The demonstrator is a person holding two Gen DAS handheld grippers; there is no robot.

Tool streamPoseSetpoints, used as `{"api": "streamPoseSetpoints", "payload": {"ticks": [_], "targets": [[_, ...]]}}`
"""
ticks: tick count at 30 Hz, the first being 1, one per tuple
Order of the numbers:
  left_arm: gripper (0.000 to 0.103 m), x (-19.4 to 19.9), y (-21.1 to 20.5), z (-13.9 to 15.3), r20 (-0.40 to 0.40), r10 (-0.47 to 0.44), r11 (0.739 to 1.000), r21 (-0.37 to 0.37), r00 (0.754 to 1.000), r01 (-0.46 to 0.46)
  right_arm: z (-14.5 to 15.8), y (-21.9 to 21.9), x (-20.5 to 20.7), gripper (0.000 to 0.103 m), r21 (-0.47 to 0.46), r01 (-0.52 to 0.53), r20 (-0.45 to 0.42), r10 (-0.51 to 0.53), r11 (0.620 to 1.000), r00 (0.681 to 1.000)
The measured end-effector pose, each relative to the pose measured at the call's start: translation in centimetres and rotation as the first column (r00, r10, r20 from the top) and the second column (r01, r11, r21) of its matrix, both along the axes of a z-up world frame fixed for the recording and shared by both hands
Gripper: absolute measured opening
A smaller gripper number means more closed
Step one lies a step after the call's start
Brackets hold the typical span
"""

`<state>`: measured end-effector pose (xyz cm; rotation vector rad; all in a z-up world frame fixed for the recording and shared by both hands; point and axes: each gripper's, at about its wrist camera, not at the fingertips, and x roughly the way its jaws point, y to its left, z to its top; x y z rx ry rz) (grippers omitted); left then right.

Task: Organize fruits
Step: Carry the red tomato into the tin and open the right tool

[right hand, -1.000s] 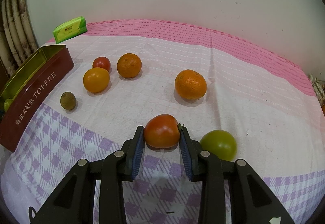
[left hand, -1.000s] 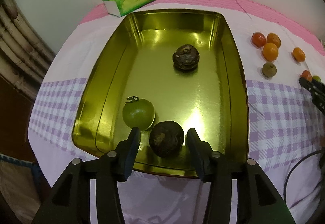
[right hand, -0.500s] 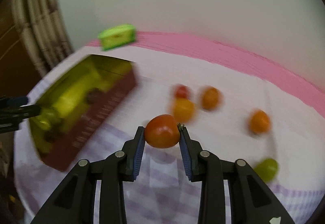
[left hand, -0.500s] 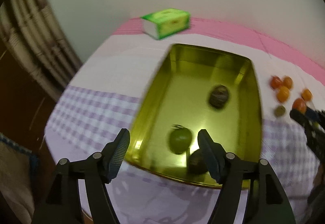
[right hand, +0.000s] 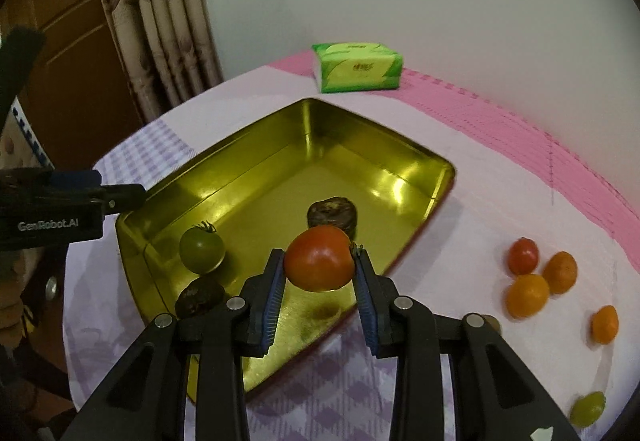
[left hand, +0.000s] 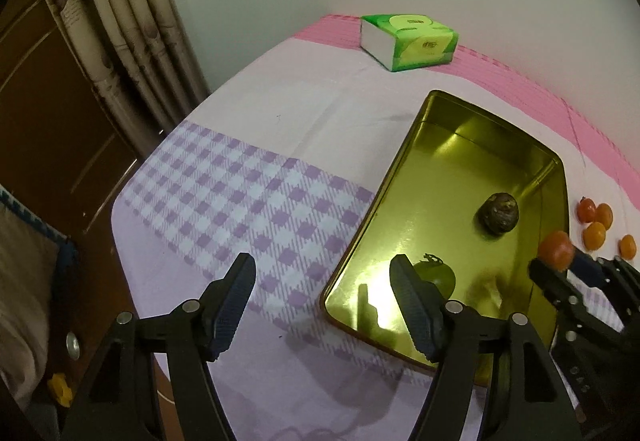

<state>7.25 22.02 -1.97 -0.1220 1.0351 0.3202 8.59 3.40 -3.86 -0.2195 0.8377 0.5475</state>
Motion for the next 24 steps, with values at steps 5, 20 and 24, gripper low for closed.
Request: {"api": "streamPoseSetpoints", "payload": {"ticks": [5, 20, 24], "targets": [[0.07, 0.1, -0.05, -0.09, -0.003, -0.002, 1.0, -0.001, 1.0, 0.002, -0.56, 0.84, 0.16, 0.032, -0.016, -0.01, -0.006, 0.01, 1.0, 1.0], [0.07, 0.05, -0.46, 0.12, 0.014, -0.025, 0.999, -0.034, 1.0, 0.025, -0.48, 1.07, -0.33, 0.034, -0.01, -0.016, -0.008, 0.016, 1.0, 1.0], [0.07, 0.0, -0.85, 0.26, 0.023, -0.043, 0.998, -0.034, 0.999, 0.043, 0.06, 0.55, -0.69, 0.034, 0.009, -0.002, 0.003, 0.002, 1.0, 1.0]]}}
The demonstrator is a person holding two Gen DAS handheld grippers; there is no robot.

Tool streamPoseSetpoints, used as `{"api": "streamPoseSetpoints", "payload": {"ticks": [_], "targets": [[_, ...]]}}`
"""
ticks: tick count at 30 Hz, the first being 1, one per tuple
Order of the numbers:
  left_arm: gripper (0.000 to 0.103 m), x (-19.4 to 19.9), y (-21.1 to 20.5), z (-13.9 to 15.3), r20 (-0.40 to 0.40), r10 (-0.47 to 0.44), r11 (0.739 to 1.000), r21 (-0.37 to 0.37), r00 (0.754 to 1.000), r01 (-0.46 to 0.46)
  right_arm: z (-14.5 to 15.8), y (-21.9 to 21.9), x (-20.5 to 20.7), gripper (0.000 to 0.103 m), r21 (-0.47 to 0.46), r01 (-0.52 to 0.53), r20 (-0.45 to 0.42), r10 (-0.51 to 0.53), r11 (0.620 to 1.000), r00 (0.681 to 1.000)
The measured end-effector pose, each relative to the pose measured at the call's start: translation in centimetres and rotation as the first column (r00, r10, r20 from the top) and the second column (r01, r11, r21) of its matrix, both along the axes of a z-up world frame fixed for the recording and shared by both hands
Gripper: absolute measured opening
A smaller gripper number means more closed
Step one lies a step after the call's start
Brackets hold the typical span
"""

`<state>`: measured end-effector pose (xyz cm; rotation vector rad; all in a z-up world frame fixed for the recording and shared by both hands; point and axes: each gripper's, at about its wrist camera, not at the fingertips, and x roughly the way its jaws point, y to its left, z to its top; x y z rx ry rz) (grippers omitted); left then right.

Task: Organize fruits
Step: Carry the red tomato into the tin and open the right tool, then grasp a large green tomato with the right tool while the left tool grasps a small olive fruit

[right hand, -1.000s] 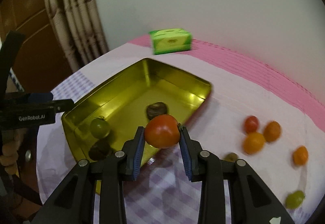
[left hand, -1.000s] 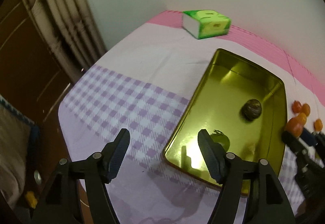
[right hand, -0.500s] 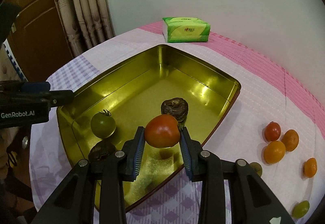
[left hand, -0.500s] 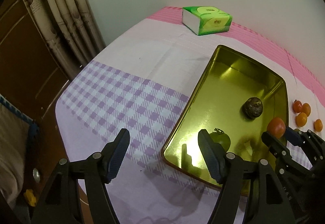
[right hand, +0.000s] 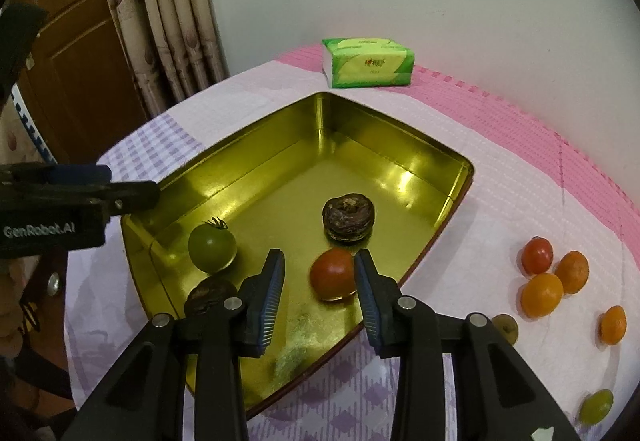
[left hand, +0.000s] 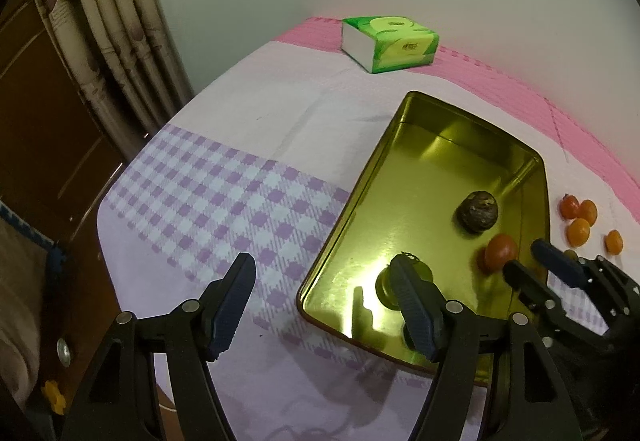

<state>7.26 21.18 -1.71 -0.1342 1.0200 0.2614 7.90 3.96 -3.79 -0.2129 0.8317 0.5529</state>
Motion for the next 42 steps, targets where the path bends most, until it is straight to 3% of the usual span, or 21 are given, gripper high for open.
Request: {"api": "streamPoseSetpoints", "payload": {"ticks": [6, 10, 17, 22, 35, 42], "targets": [[0.07, 0.0, -0.7, 0.1, 0.005, -0.027, 1.0, 0.007, 1.0, 0.027, 0.8, -3.8, -1.3, 0.036, 0.039, 0.091, 0.02, -0.092, 0.995, 0.996], [0.07, 0.0, -1.0, -0.1, 0.0, -0.037, 0.999, 0.011, 0.999, 0.037, 0.0, -9.3, -2.1, 0.036, 0.039, 0.223, -0.018, -0.222, 0.974, 0.975], [0.07, -0.1, -1.3, -0.2, -0.004, -0.041, 0.999, 0.018, 0.999, 0.042, -1.3, -19.3, -4.3, 0.036, -0.01, 0.439, -0.049, -0.439, 0.899, 0.897], [0.07, -0.1, -1.6, -0.3, -0.005, -0.051, 0.998, 0.025, 0.999, 0.052, -2.5, -23.9, -5.4, 0.036, -0.021, 0.535, -0.078, -0.535, 0.844, 0.841], [0.07, -0.1, -3.9, -0.6, 0.0, -0.155, 0.986, 0.061, 0.988, 0.155, -3.6, -26.1, -2.4, 0.041, -0.057, 0.602, -0.041, -0.604, 0.796, 0.796], [0.07, 0.3, -5.9, -1.0, 0.002, -0.216, 0.976, 0.041, 0.976, 0.216, -3.7, -25.4, -1.3, 0.033, -0.059, 0.573, -0.012, -0.574, 0.818, 0.819]]}}
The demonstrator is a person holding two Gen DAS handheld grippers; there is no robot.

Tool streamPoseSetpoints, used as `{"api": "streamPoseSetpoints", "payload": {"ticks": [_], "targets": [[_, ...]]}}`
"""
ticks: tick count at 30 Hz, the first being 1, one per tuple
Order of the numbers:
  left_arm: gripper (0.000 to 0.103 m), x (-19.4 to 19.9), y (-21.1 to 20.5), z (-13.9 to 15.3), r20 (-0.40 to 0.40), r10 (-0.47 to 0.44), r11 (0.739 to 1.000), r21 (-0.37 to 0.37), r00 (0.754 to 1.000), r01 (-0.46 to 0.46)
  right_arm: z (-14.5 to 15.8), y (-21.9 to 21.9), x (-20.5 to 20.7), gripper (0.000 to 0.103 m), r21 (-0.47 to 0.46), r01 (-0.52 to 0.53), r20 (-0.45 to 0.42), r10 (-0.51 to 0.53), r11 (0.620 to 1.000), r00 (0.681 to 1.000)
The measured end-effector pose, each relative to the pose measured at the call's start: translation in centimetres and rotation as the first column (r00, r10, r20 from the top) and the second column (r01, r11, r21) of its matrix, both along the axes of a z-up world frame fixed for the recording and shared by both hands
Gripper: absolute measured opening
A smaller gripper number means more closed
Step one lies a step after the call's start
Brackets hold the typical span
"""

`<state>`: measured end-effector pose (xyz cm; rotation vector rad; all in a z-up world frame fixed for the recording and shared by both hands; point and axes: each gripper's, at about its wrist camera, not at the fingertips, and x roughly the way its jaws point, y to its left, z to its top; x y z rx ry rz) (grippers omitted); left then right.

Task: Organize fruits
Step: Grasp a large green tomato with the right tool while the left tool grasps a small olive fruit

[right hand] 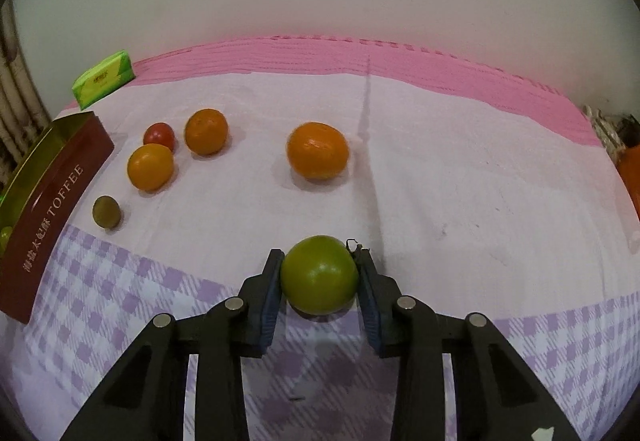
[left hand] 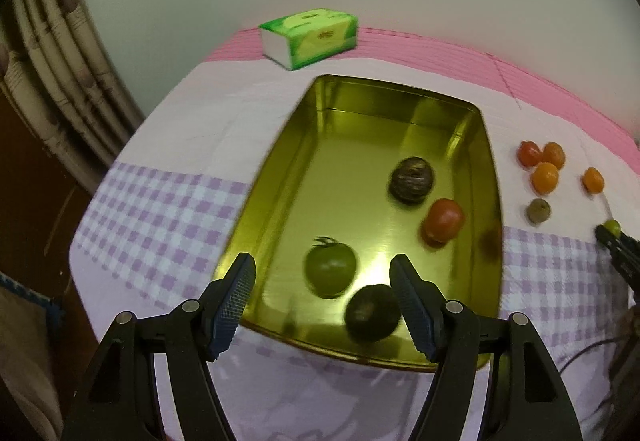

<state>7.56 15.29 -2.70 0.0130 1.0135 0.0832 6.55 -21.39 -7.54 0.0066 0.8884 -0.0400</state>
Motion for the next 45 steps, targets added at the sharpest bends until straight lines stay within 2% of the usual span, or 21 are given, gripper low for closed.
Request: {"api": "streamPoseSetpoints", "payload": {"ticks": [6, 10, 14, 18, 22, 27, 33, 35, 38, 45], "targets": [[0.07, 0.5, -4.2, 0.1, -0.02, -0.081, 0.997, 0.0, 0.997, 0.081, 0.0, 2.4, 0.9, 0.032, 0.027, -0.089, 0.015, 0.089, 0.996, 0.996], [0.07, 1.7, -8.0, 0.8, -0.012, -0.154, 0.988, -0.034, 0.988, 0.153, -0.2, 3.4, 1.6, 0.032, -0.017, -0.13, 0.023, 0.13, 0.991, 0.991], [0.07, 2.8, -11.4, 0.9, -0.01, -0.208, 0.977, -0.059, 0.978, 0.207, -0.1, 2.2, 2.6, 0.032, -0.03, -0.103, 0.02, 0.104, 0.994, 0.994], [0.07, 4.2, -14.4, -0.2, -0.054, -0.251, 0.963, -0.114, 0.966, 0.244, -0.1, 0.5, 3.3, 0.033, -0.021, -0.068, 0.019, 0.068, 0.997, 0.997], [0.07, 5.3, -16.6, -1.7, -0.088, -0.268, 0.96, -0.113, 0.959, 0.258, -0.1, 0.4, 3.4, 0.034, -0.017, -0.058, 0.019, 0.059, 0.998, 0.998], [0.06, 6.7, -17.9, -3.7, -0.114, -0.257, 0.963, -0.108, 0.96, 0.245, -0.1, 0.5, 3.2, 0.034, -0.017, -0.059, 0.02, 0.059, 0.998, 0.998], [0.05, 7.8, -19.3, -4.6, -0.122, -0.275, 0.96, -0.092, 0.954, 0.265, -0.1, 0.4, 3.3, 0.034, -0.014, -0.06, 0.02, 0.06, 0.998, 0.998], [0.038, 7.9, -19.6, -4.9, -0.12, -0.279, 0.959, -0.087, 0.953, 0.27, -0.1, 0.5, 3.3, 0.034, -0.013, -0.06, 0.02, 0.06, 0.998, 0.998], [0.028, 7.7, -19.7, -5.1, -0.109, -0.286, 0.957, -0.081, 0.952, 0.278, -0.1, 0.4, 3.3, 0.035, -0.011, -0.06, 0.02, 0.06, 0.998, 0.998], [0.026, 6.0, -18.7, -4.6, -0.083, -0.319, 0.945, -0.1, 0.944, 0.311, -0.1, 0.4, 3.2, 0.035, -0.012, -0.06, 0.02, 0.06, 0.998, 0.998]]}}
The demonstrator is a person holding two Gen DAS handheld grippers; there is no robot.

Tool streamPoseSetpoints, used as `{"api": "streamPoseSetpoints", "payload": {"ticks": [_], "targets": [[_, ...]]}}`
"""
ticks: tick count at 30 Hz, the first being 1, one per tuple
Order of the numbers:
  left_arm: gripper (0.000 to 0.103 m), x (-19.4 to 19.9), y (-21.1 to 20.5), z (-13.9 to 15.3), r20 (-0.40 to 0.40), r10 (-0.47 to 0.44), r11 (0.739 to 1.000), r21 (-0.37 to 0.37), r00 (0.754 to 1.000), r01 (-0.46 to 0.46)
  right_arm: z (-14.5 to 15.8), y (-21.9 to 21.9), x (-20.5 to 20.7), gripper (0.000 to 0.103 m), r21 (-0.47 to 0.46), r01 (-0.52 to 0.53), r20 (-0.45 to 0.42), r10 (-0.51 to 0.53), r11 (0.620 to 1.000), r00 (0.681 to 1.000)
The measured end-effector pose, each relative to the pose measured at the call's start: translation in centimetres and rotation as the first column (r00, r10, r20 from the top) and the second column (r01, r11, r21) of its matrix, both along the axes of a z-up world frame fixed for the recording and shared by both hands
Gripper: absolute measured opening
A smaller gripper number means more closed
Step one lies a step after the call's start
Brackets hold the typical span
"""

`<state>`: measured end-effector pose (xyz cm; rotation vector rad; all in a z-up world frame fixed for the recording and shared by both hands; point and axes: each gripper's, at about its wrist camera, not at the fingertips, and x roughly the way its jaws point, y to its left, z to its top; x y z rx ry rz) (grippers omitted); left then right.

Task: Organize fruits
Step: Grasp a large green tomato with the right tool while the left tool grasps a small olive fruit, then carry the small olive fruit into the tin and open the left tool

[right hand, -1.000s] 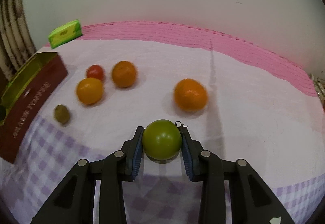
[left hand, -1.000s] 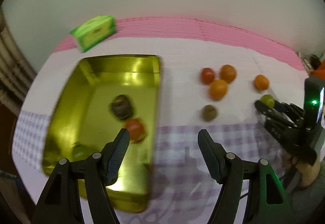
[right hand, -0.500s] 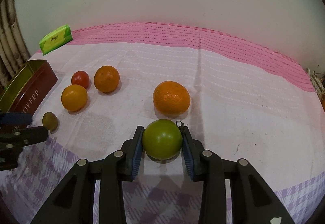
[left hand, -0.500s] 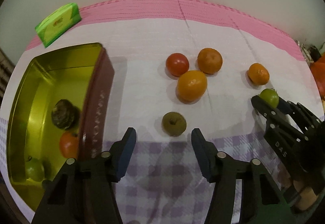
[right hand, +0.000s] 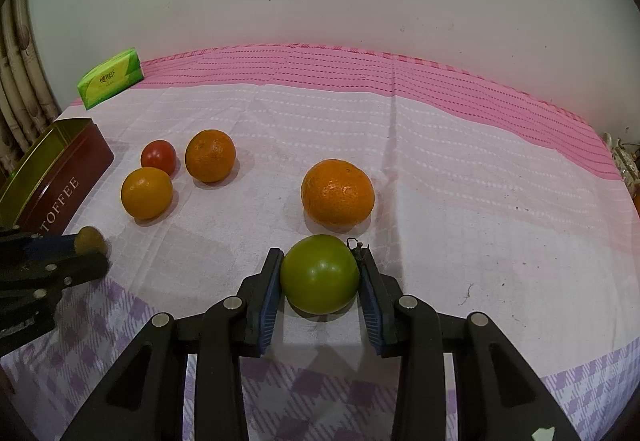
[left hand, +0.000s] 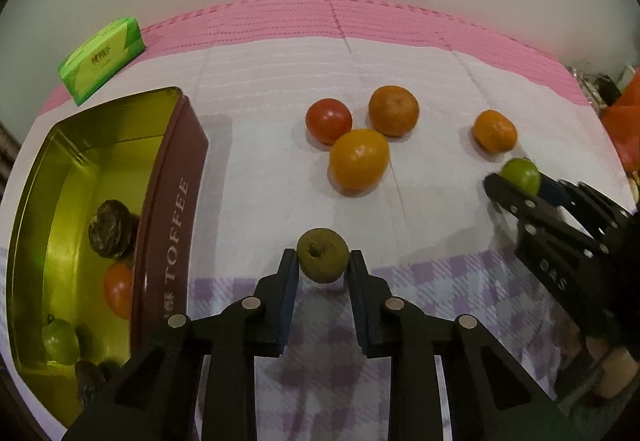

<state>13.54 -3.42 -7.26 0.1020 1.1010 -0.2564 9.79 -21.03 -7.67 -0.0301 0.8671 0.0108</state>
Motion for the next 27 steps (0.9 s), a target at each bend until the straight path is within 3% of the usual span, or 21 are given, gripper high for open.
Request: {"api": "streamPoseSetpoints", "payload": {"ticks": [7, 12, 20, 27], "targets": [[0.026, -1.7, 1.4, 1.9, 0.023, -0.022, 0.998, -0.053, 0.999, 0.023, 0.0, 0.0, 0.0, 0.034, -0.001, 0.0, 0.0, 0.0, 1.0, 1.0], [0.026, -2.4, 3.6, 3.9, 0.06, -0.006, 0.999, -0.051, 0.998, 0.009, 0.0, 0.0, 0.0, 0.034, -0.001, 0.0, 0.0, 0.0, 1.0, 1.0], [0.026, -0.8, 11.8, 4.5, 0.085, 0.139, 0.989, 0.04, 0.987, -0.142, 0.0, 0.0, 0.0, 0.034, -0.002, 0.0, 0.0, 0.0, 1.0, 1.0], [0.026, 0.2, 17.9, 2.0, 0.032, 0.265, 0.96, 0.084, 0.964, -0.267, 0.0, 0.0, 0.0, 0.034, -0.001, 0.0, 0.0, 0.0, 1.0, 1.0]]}}
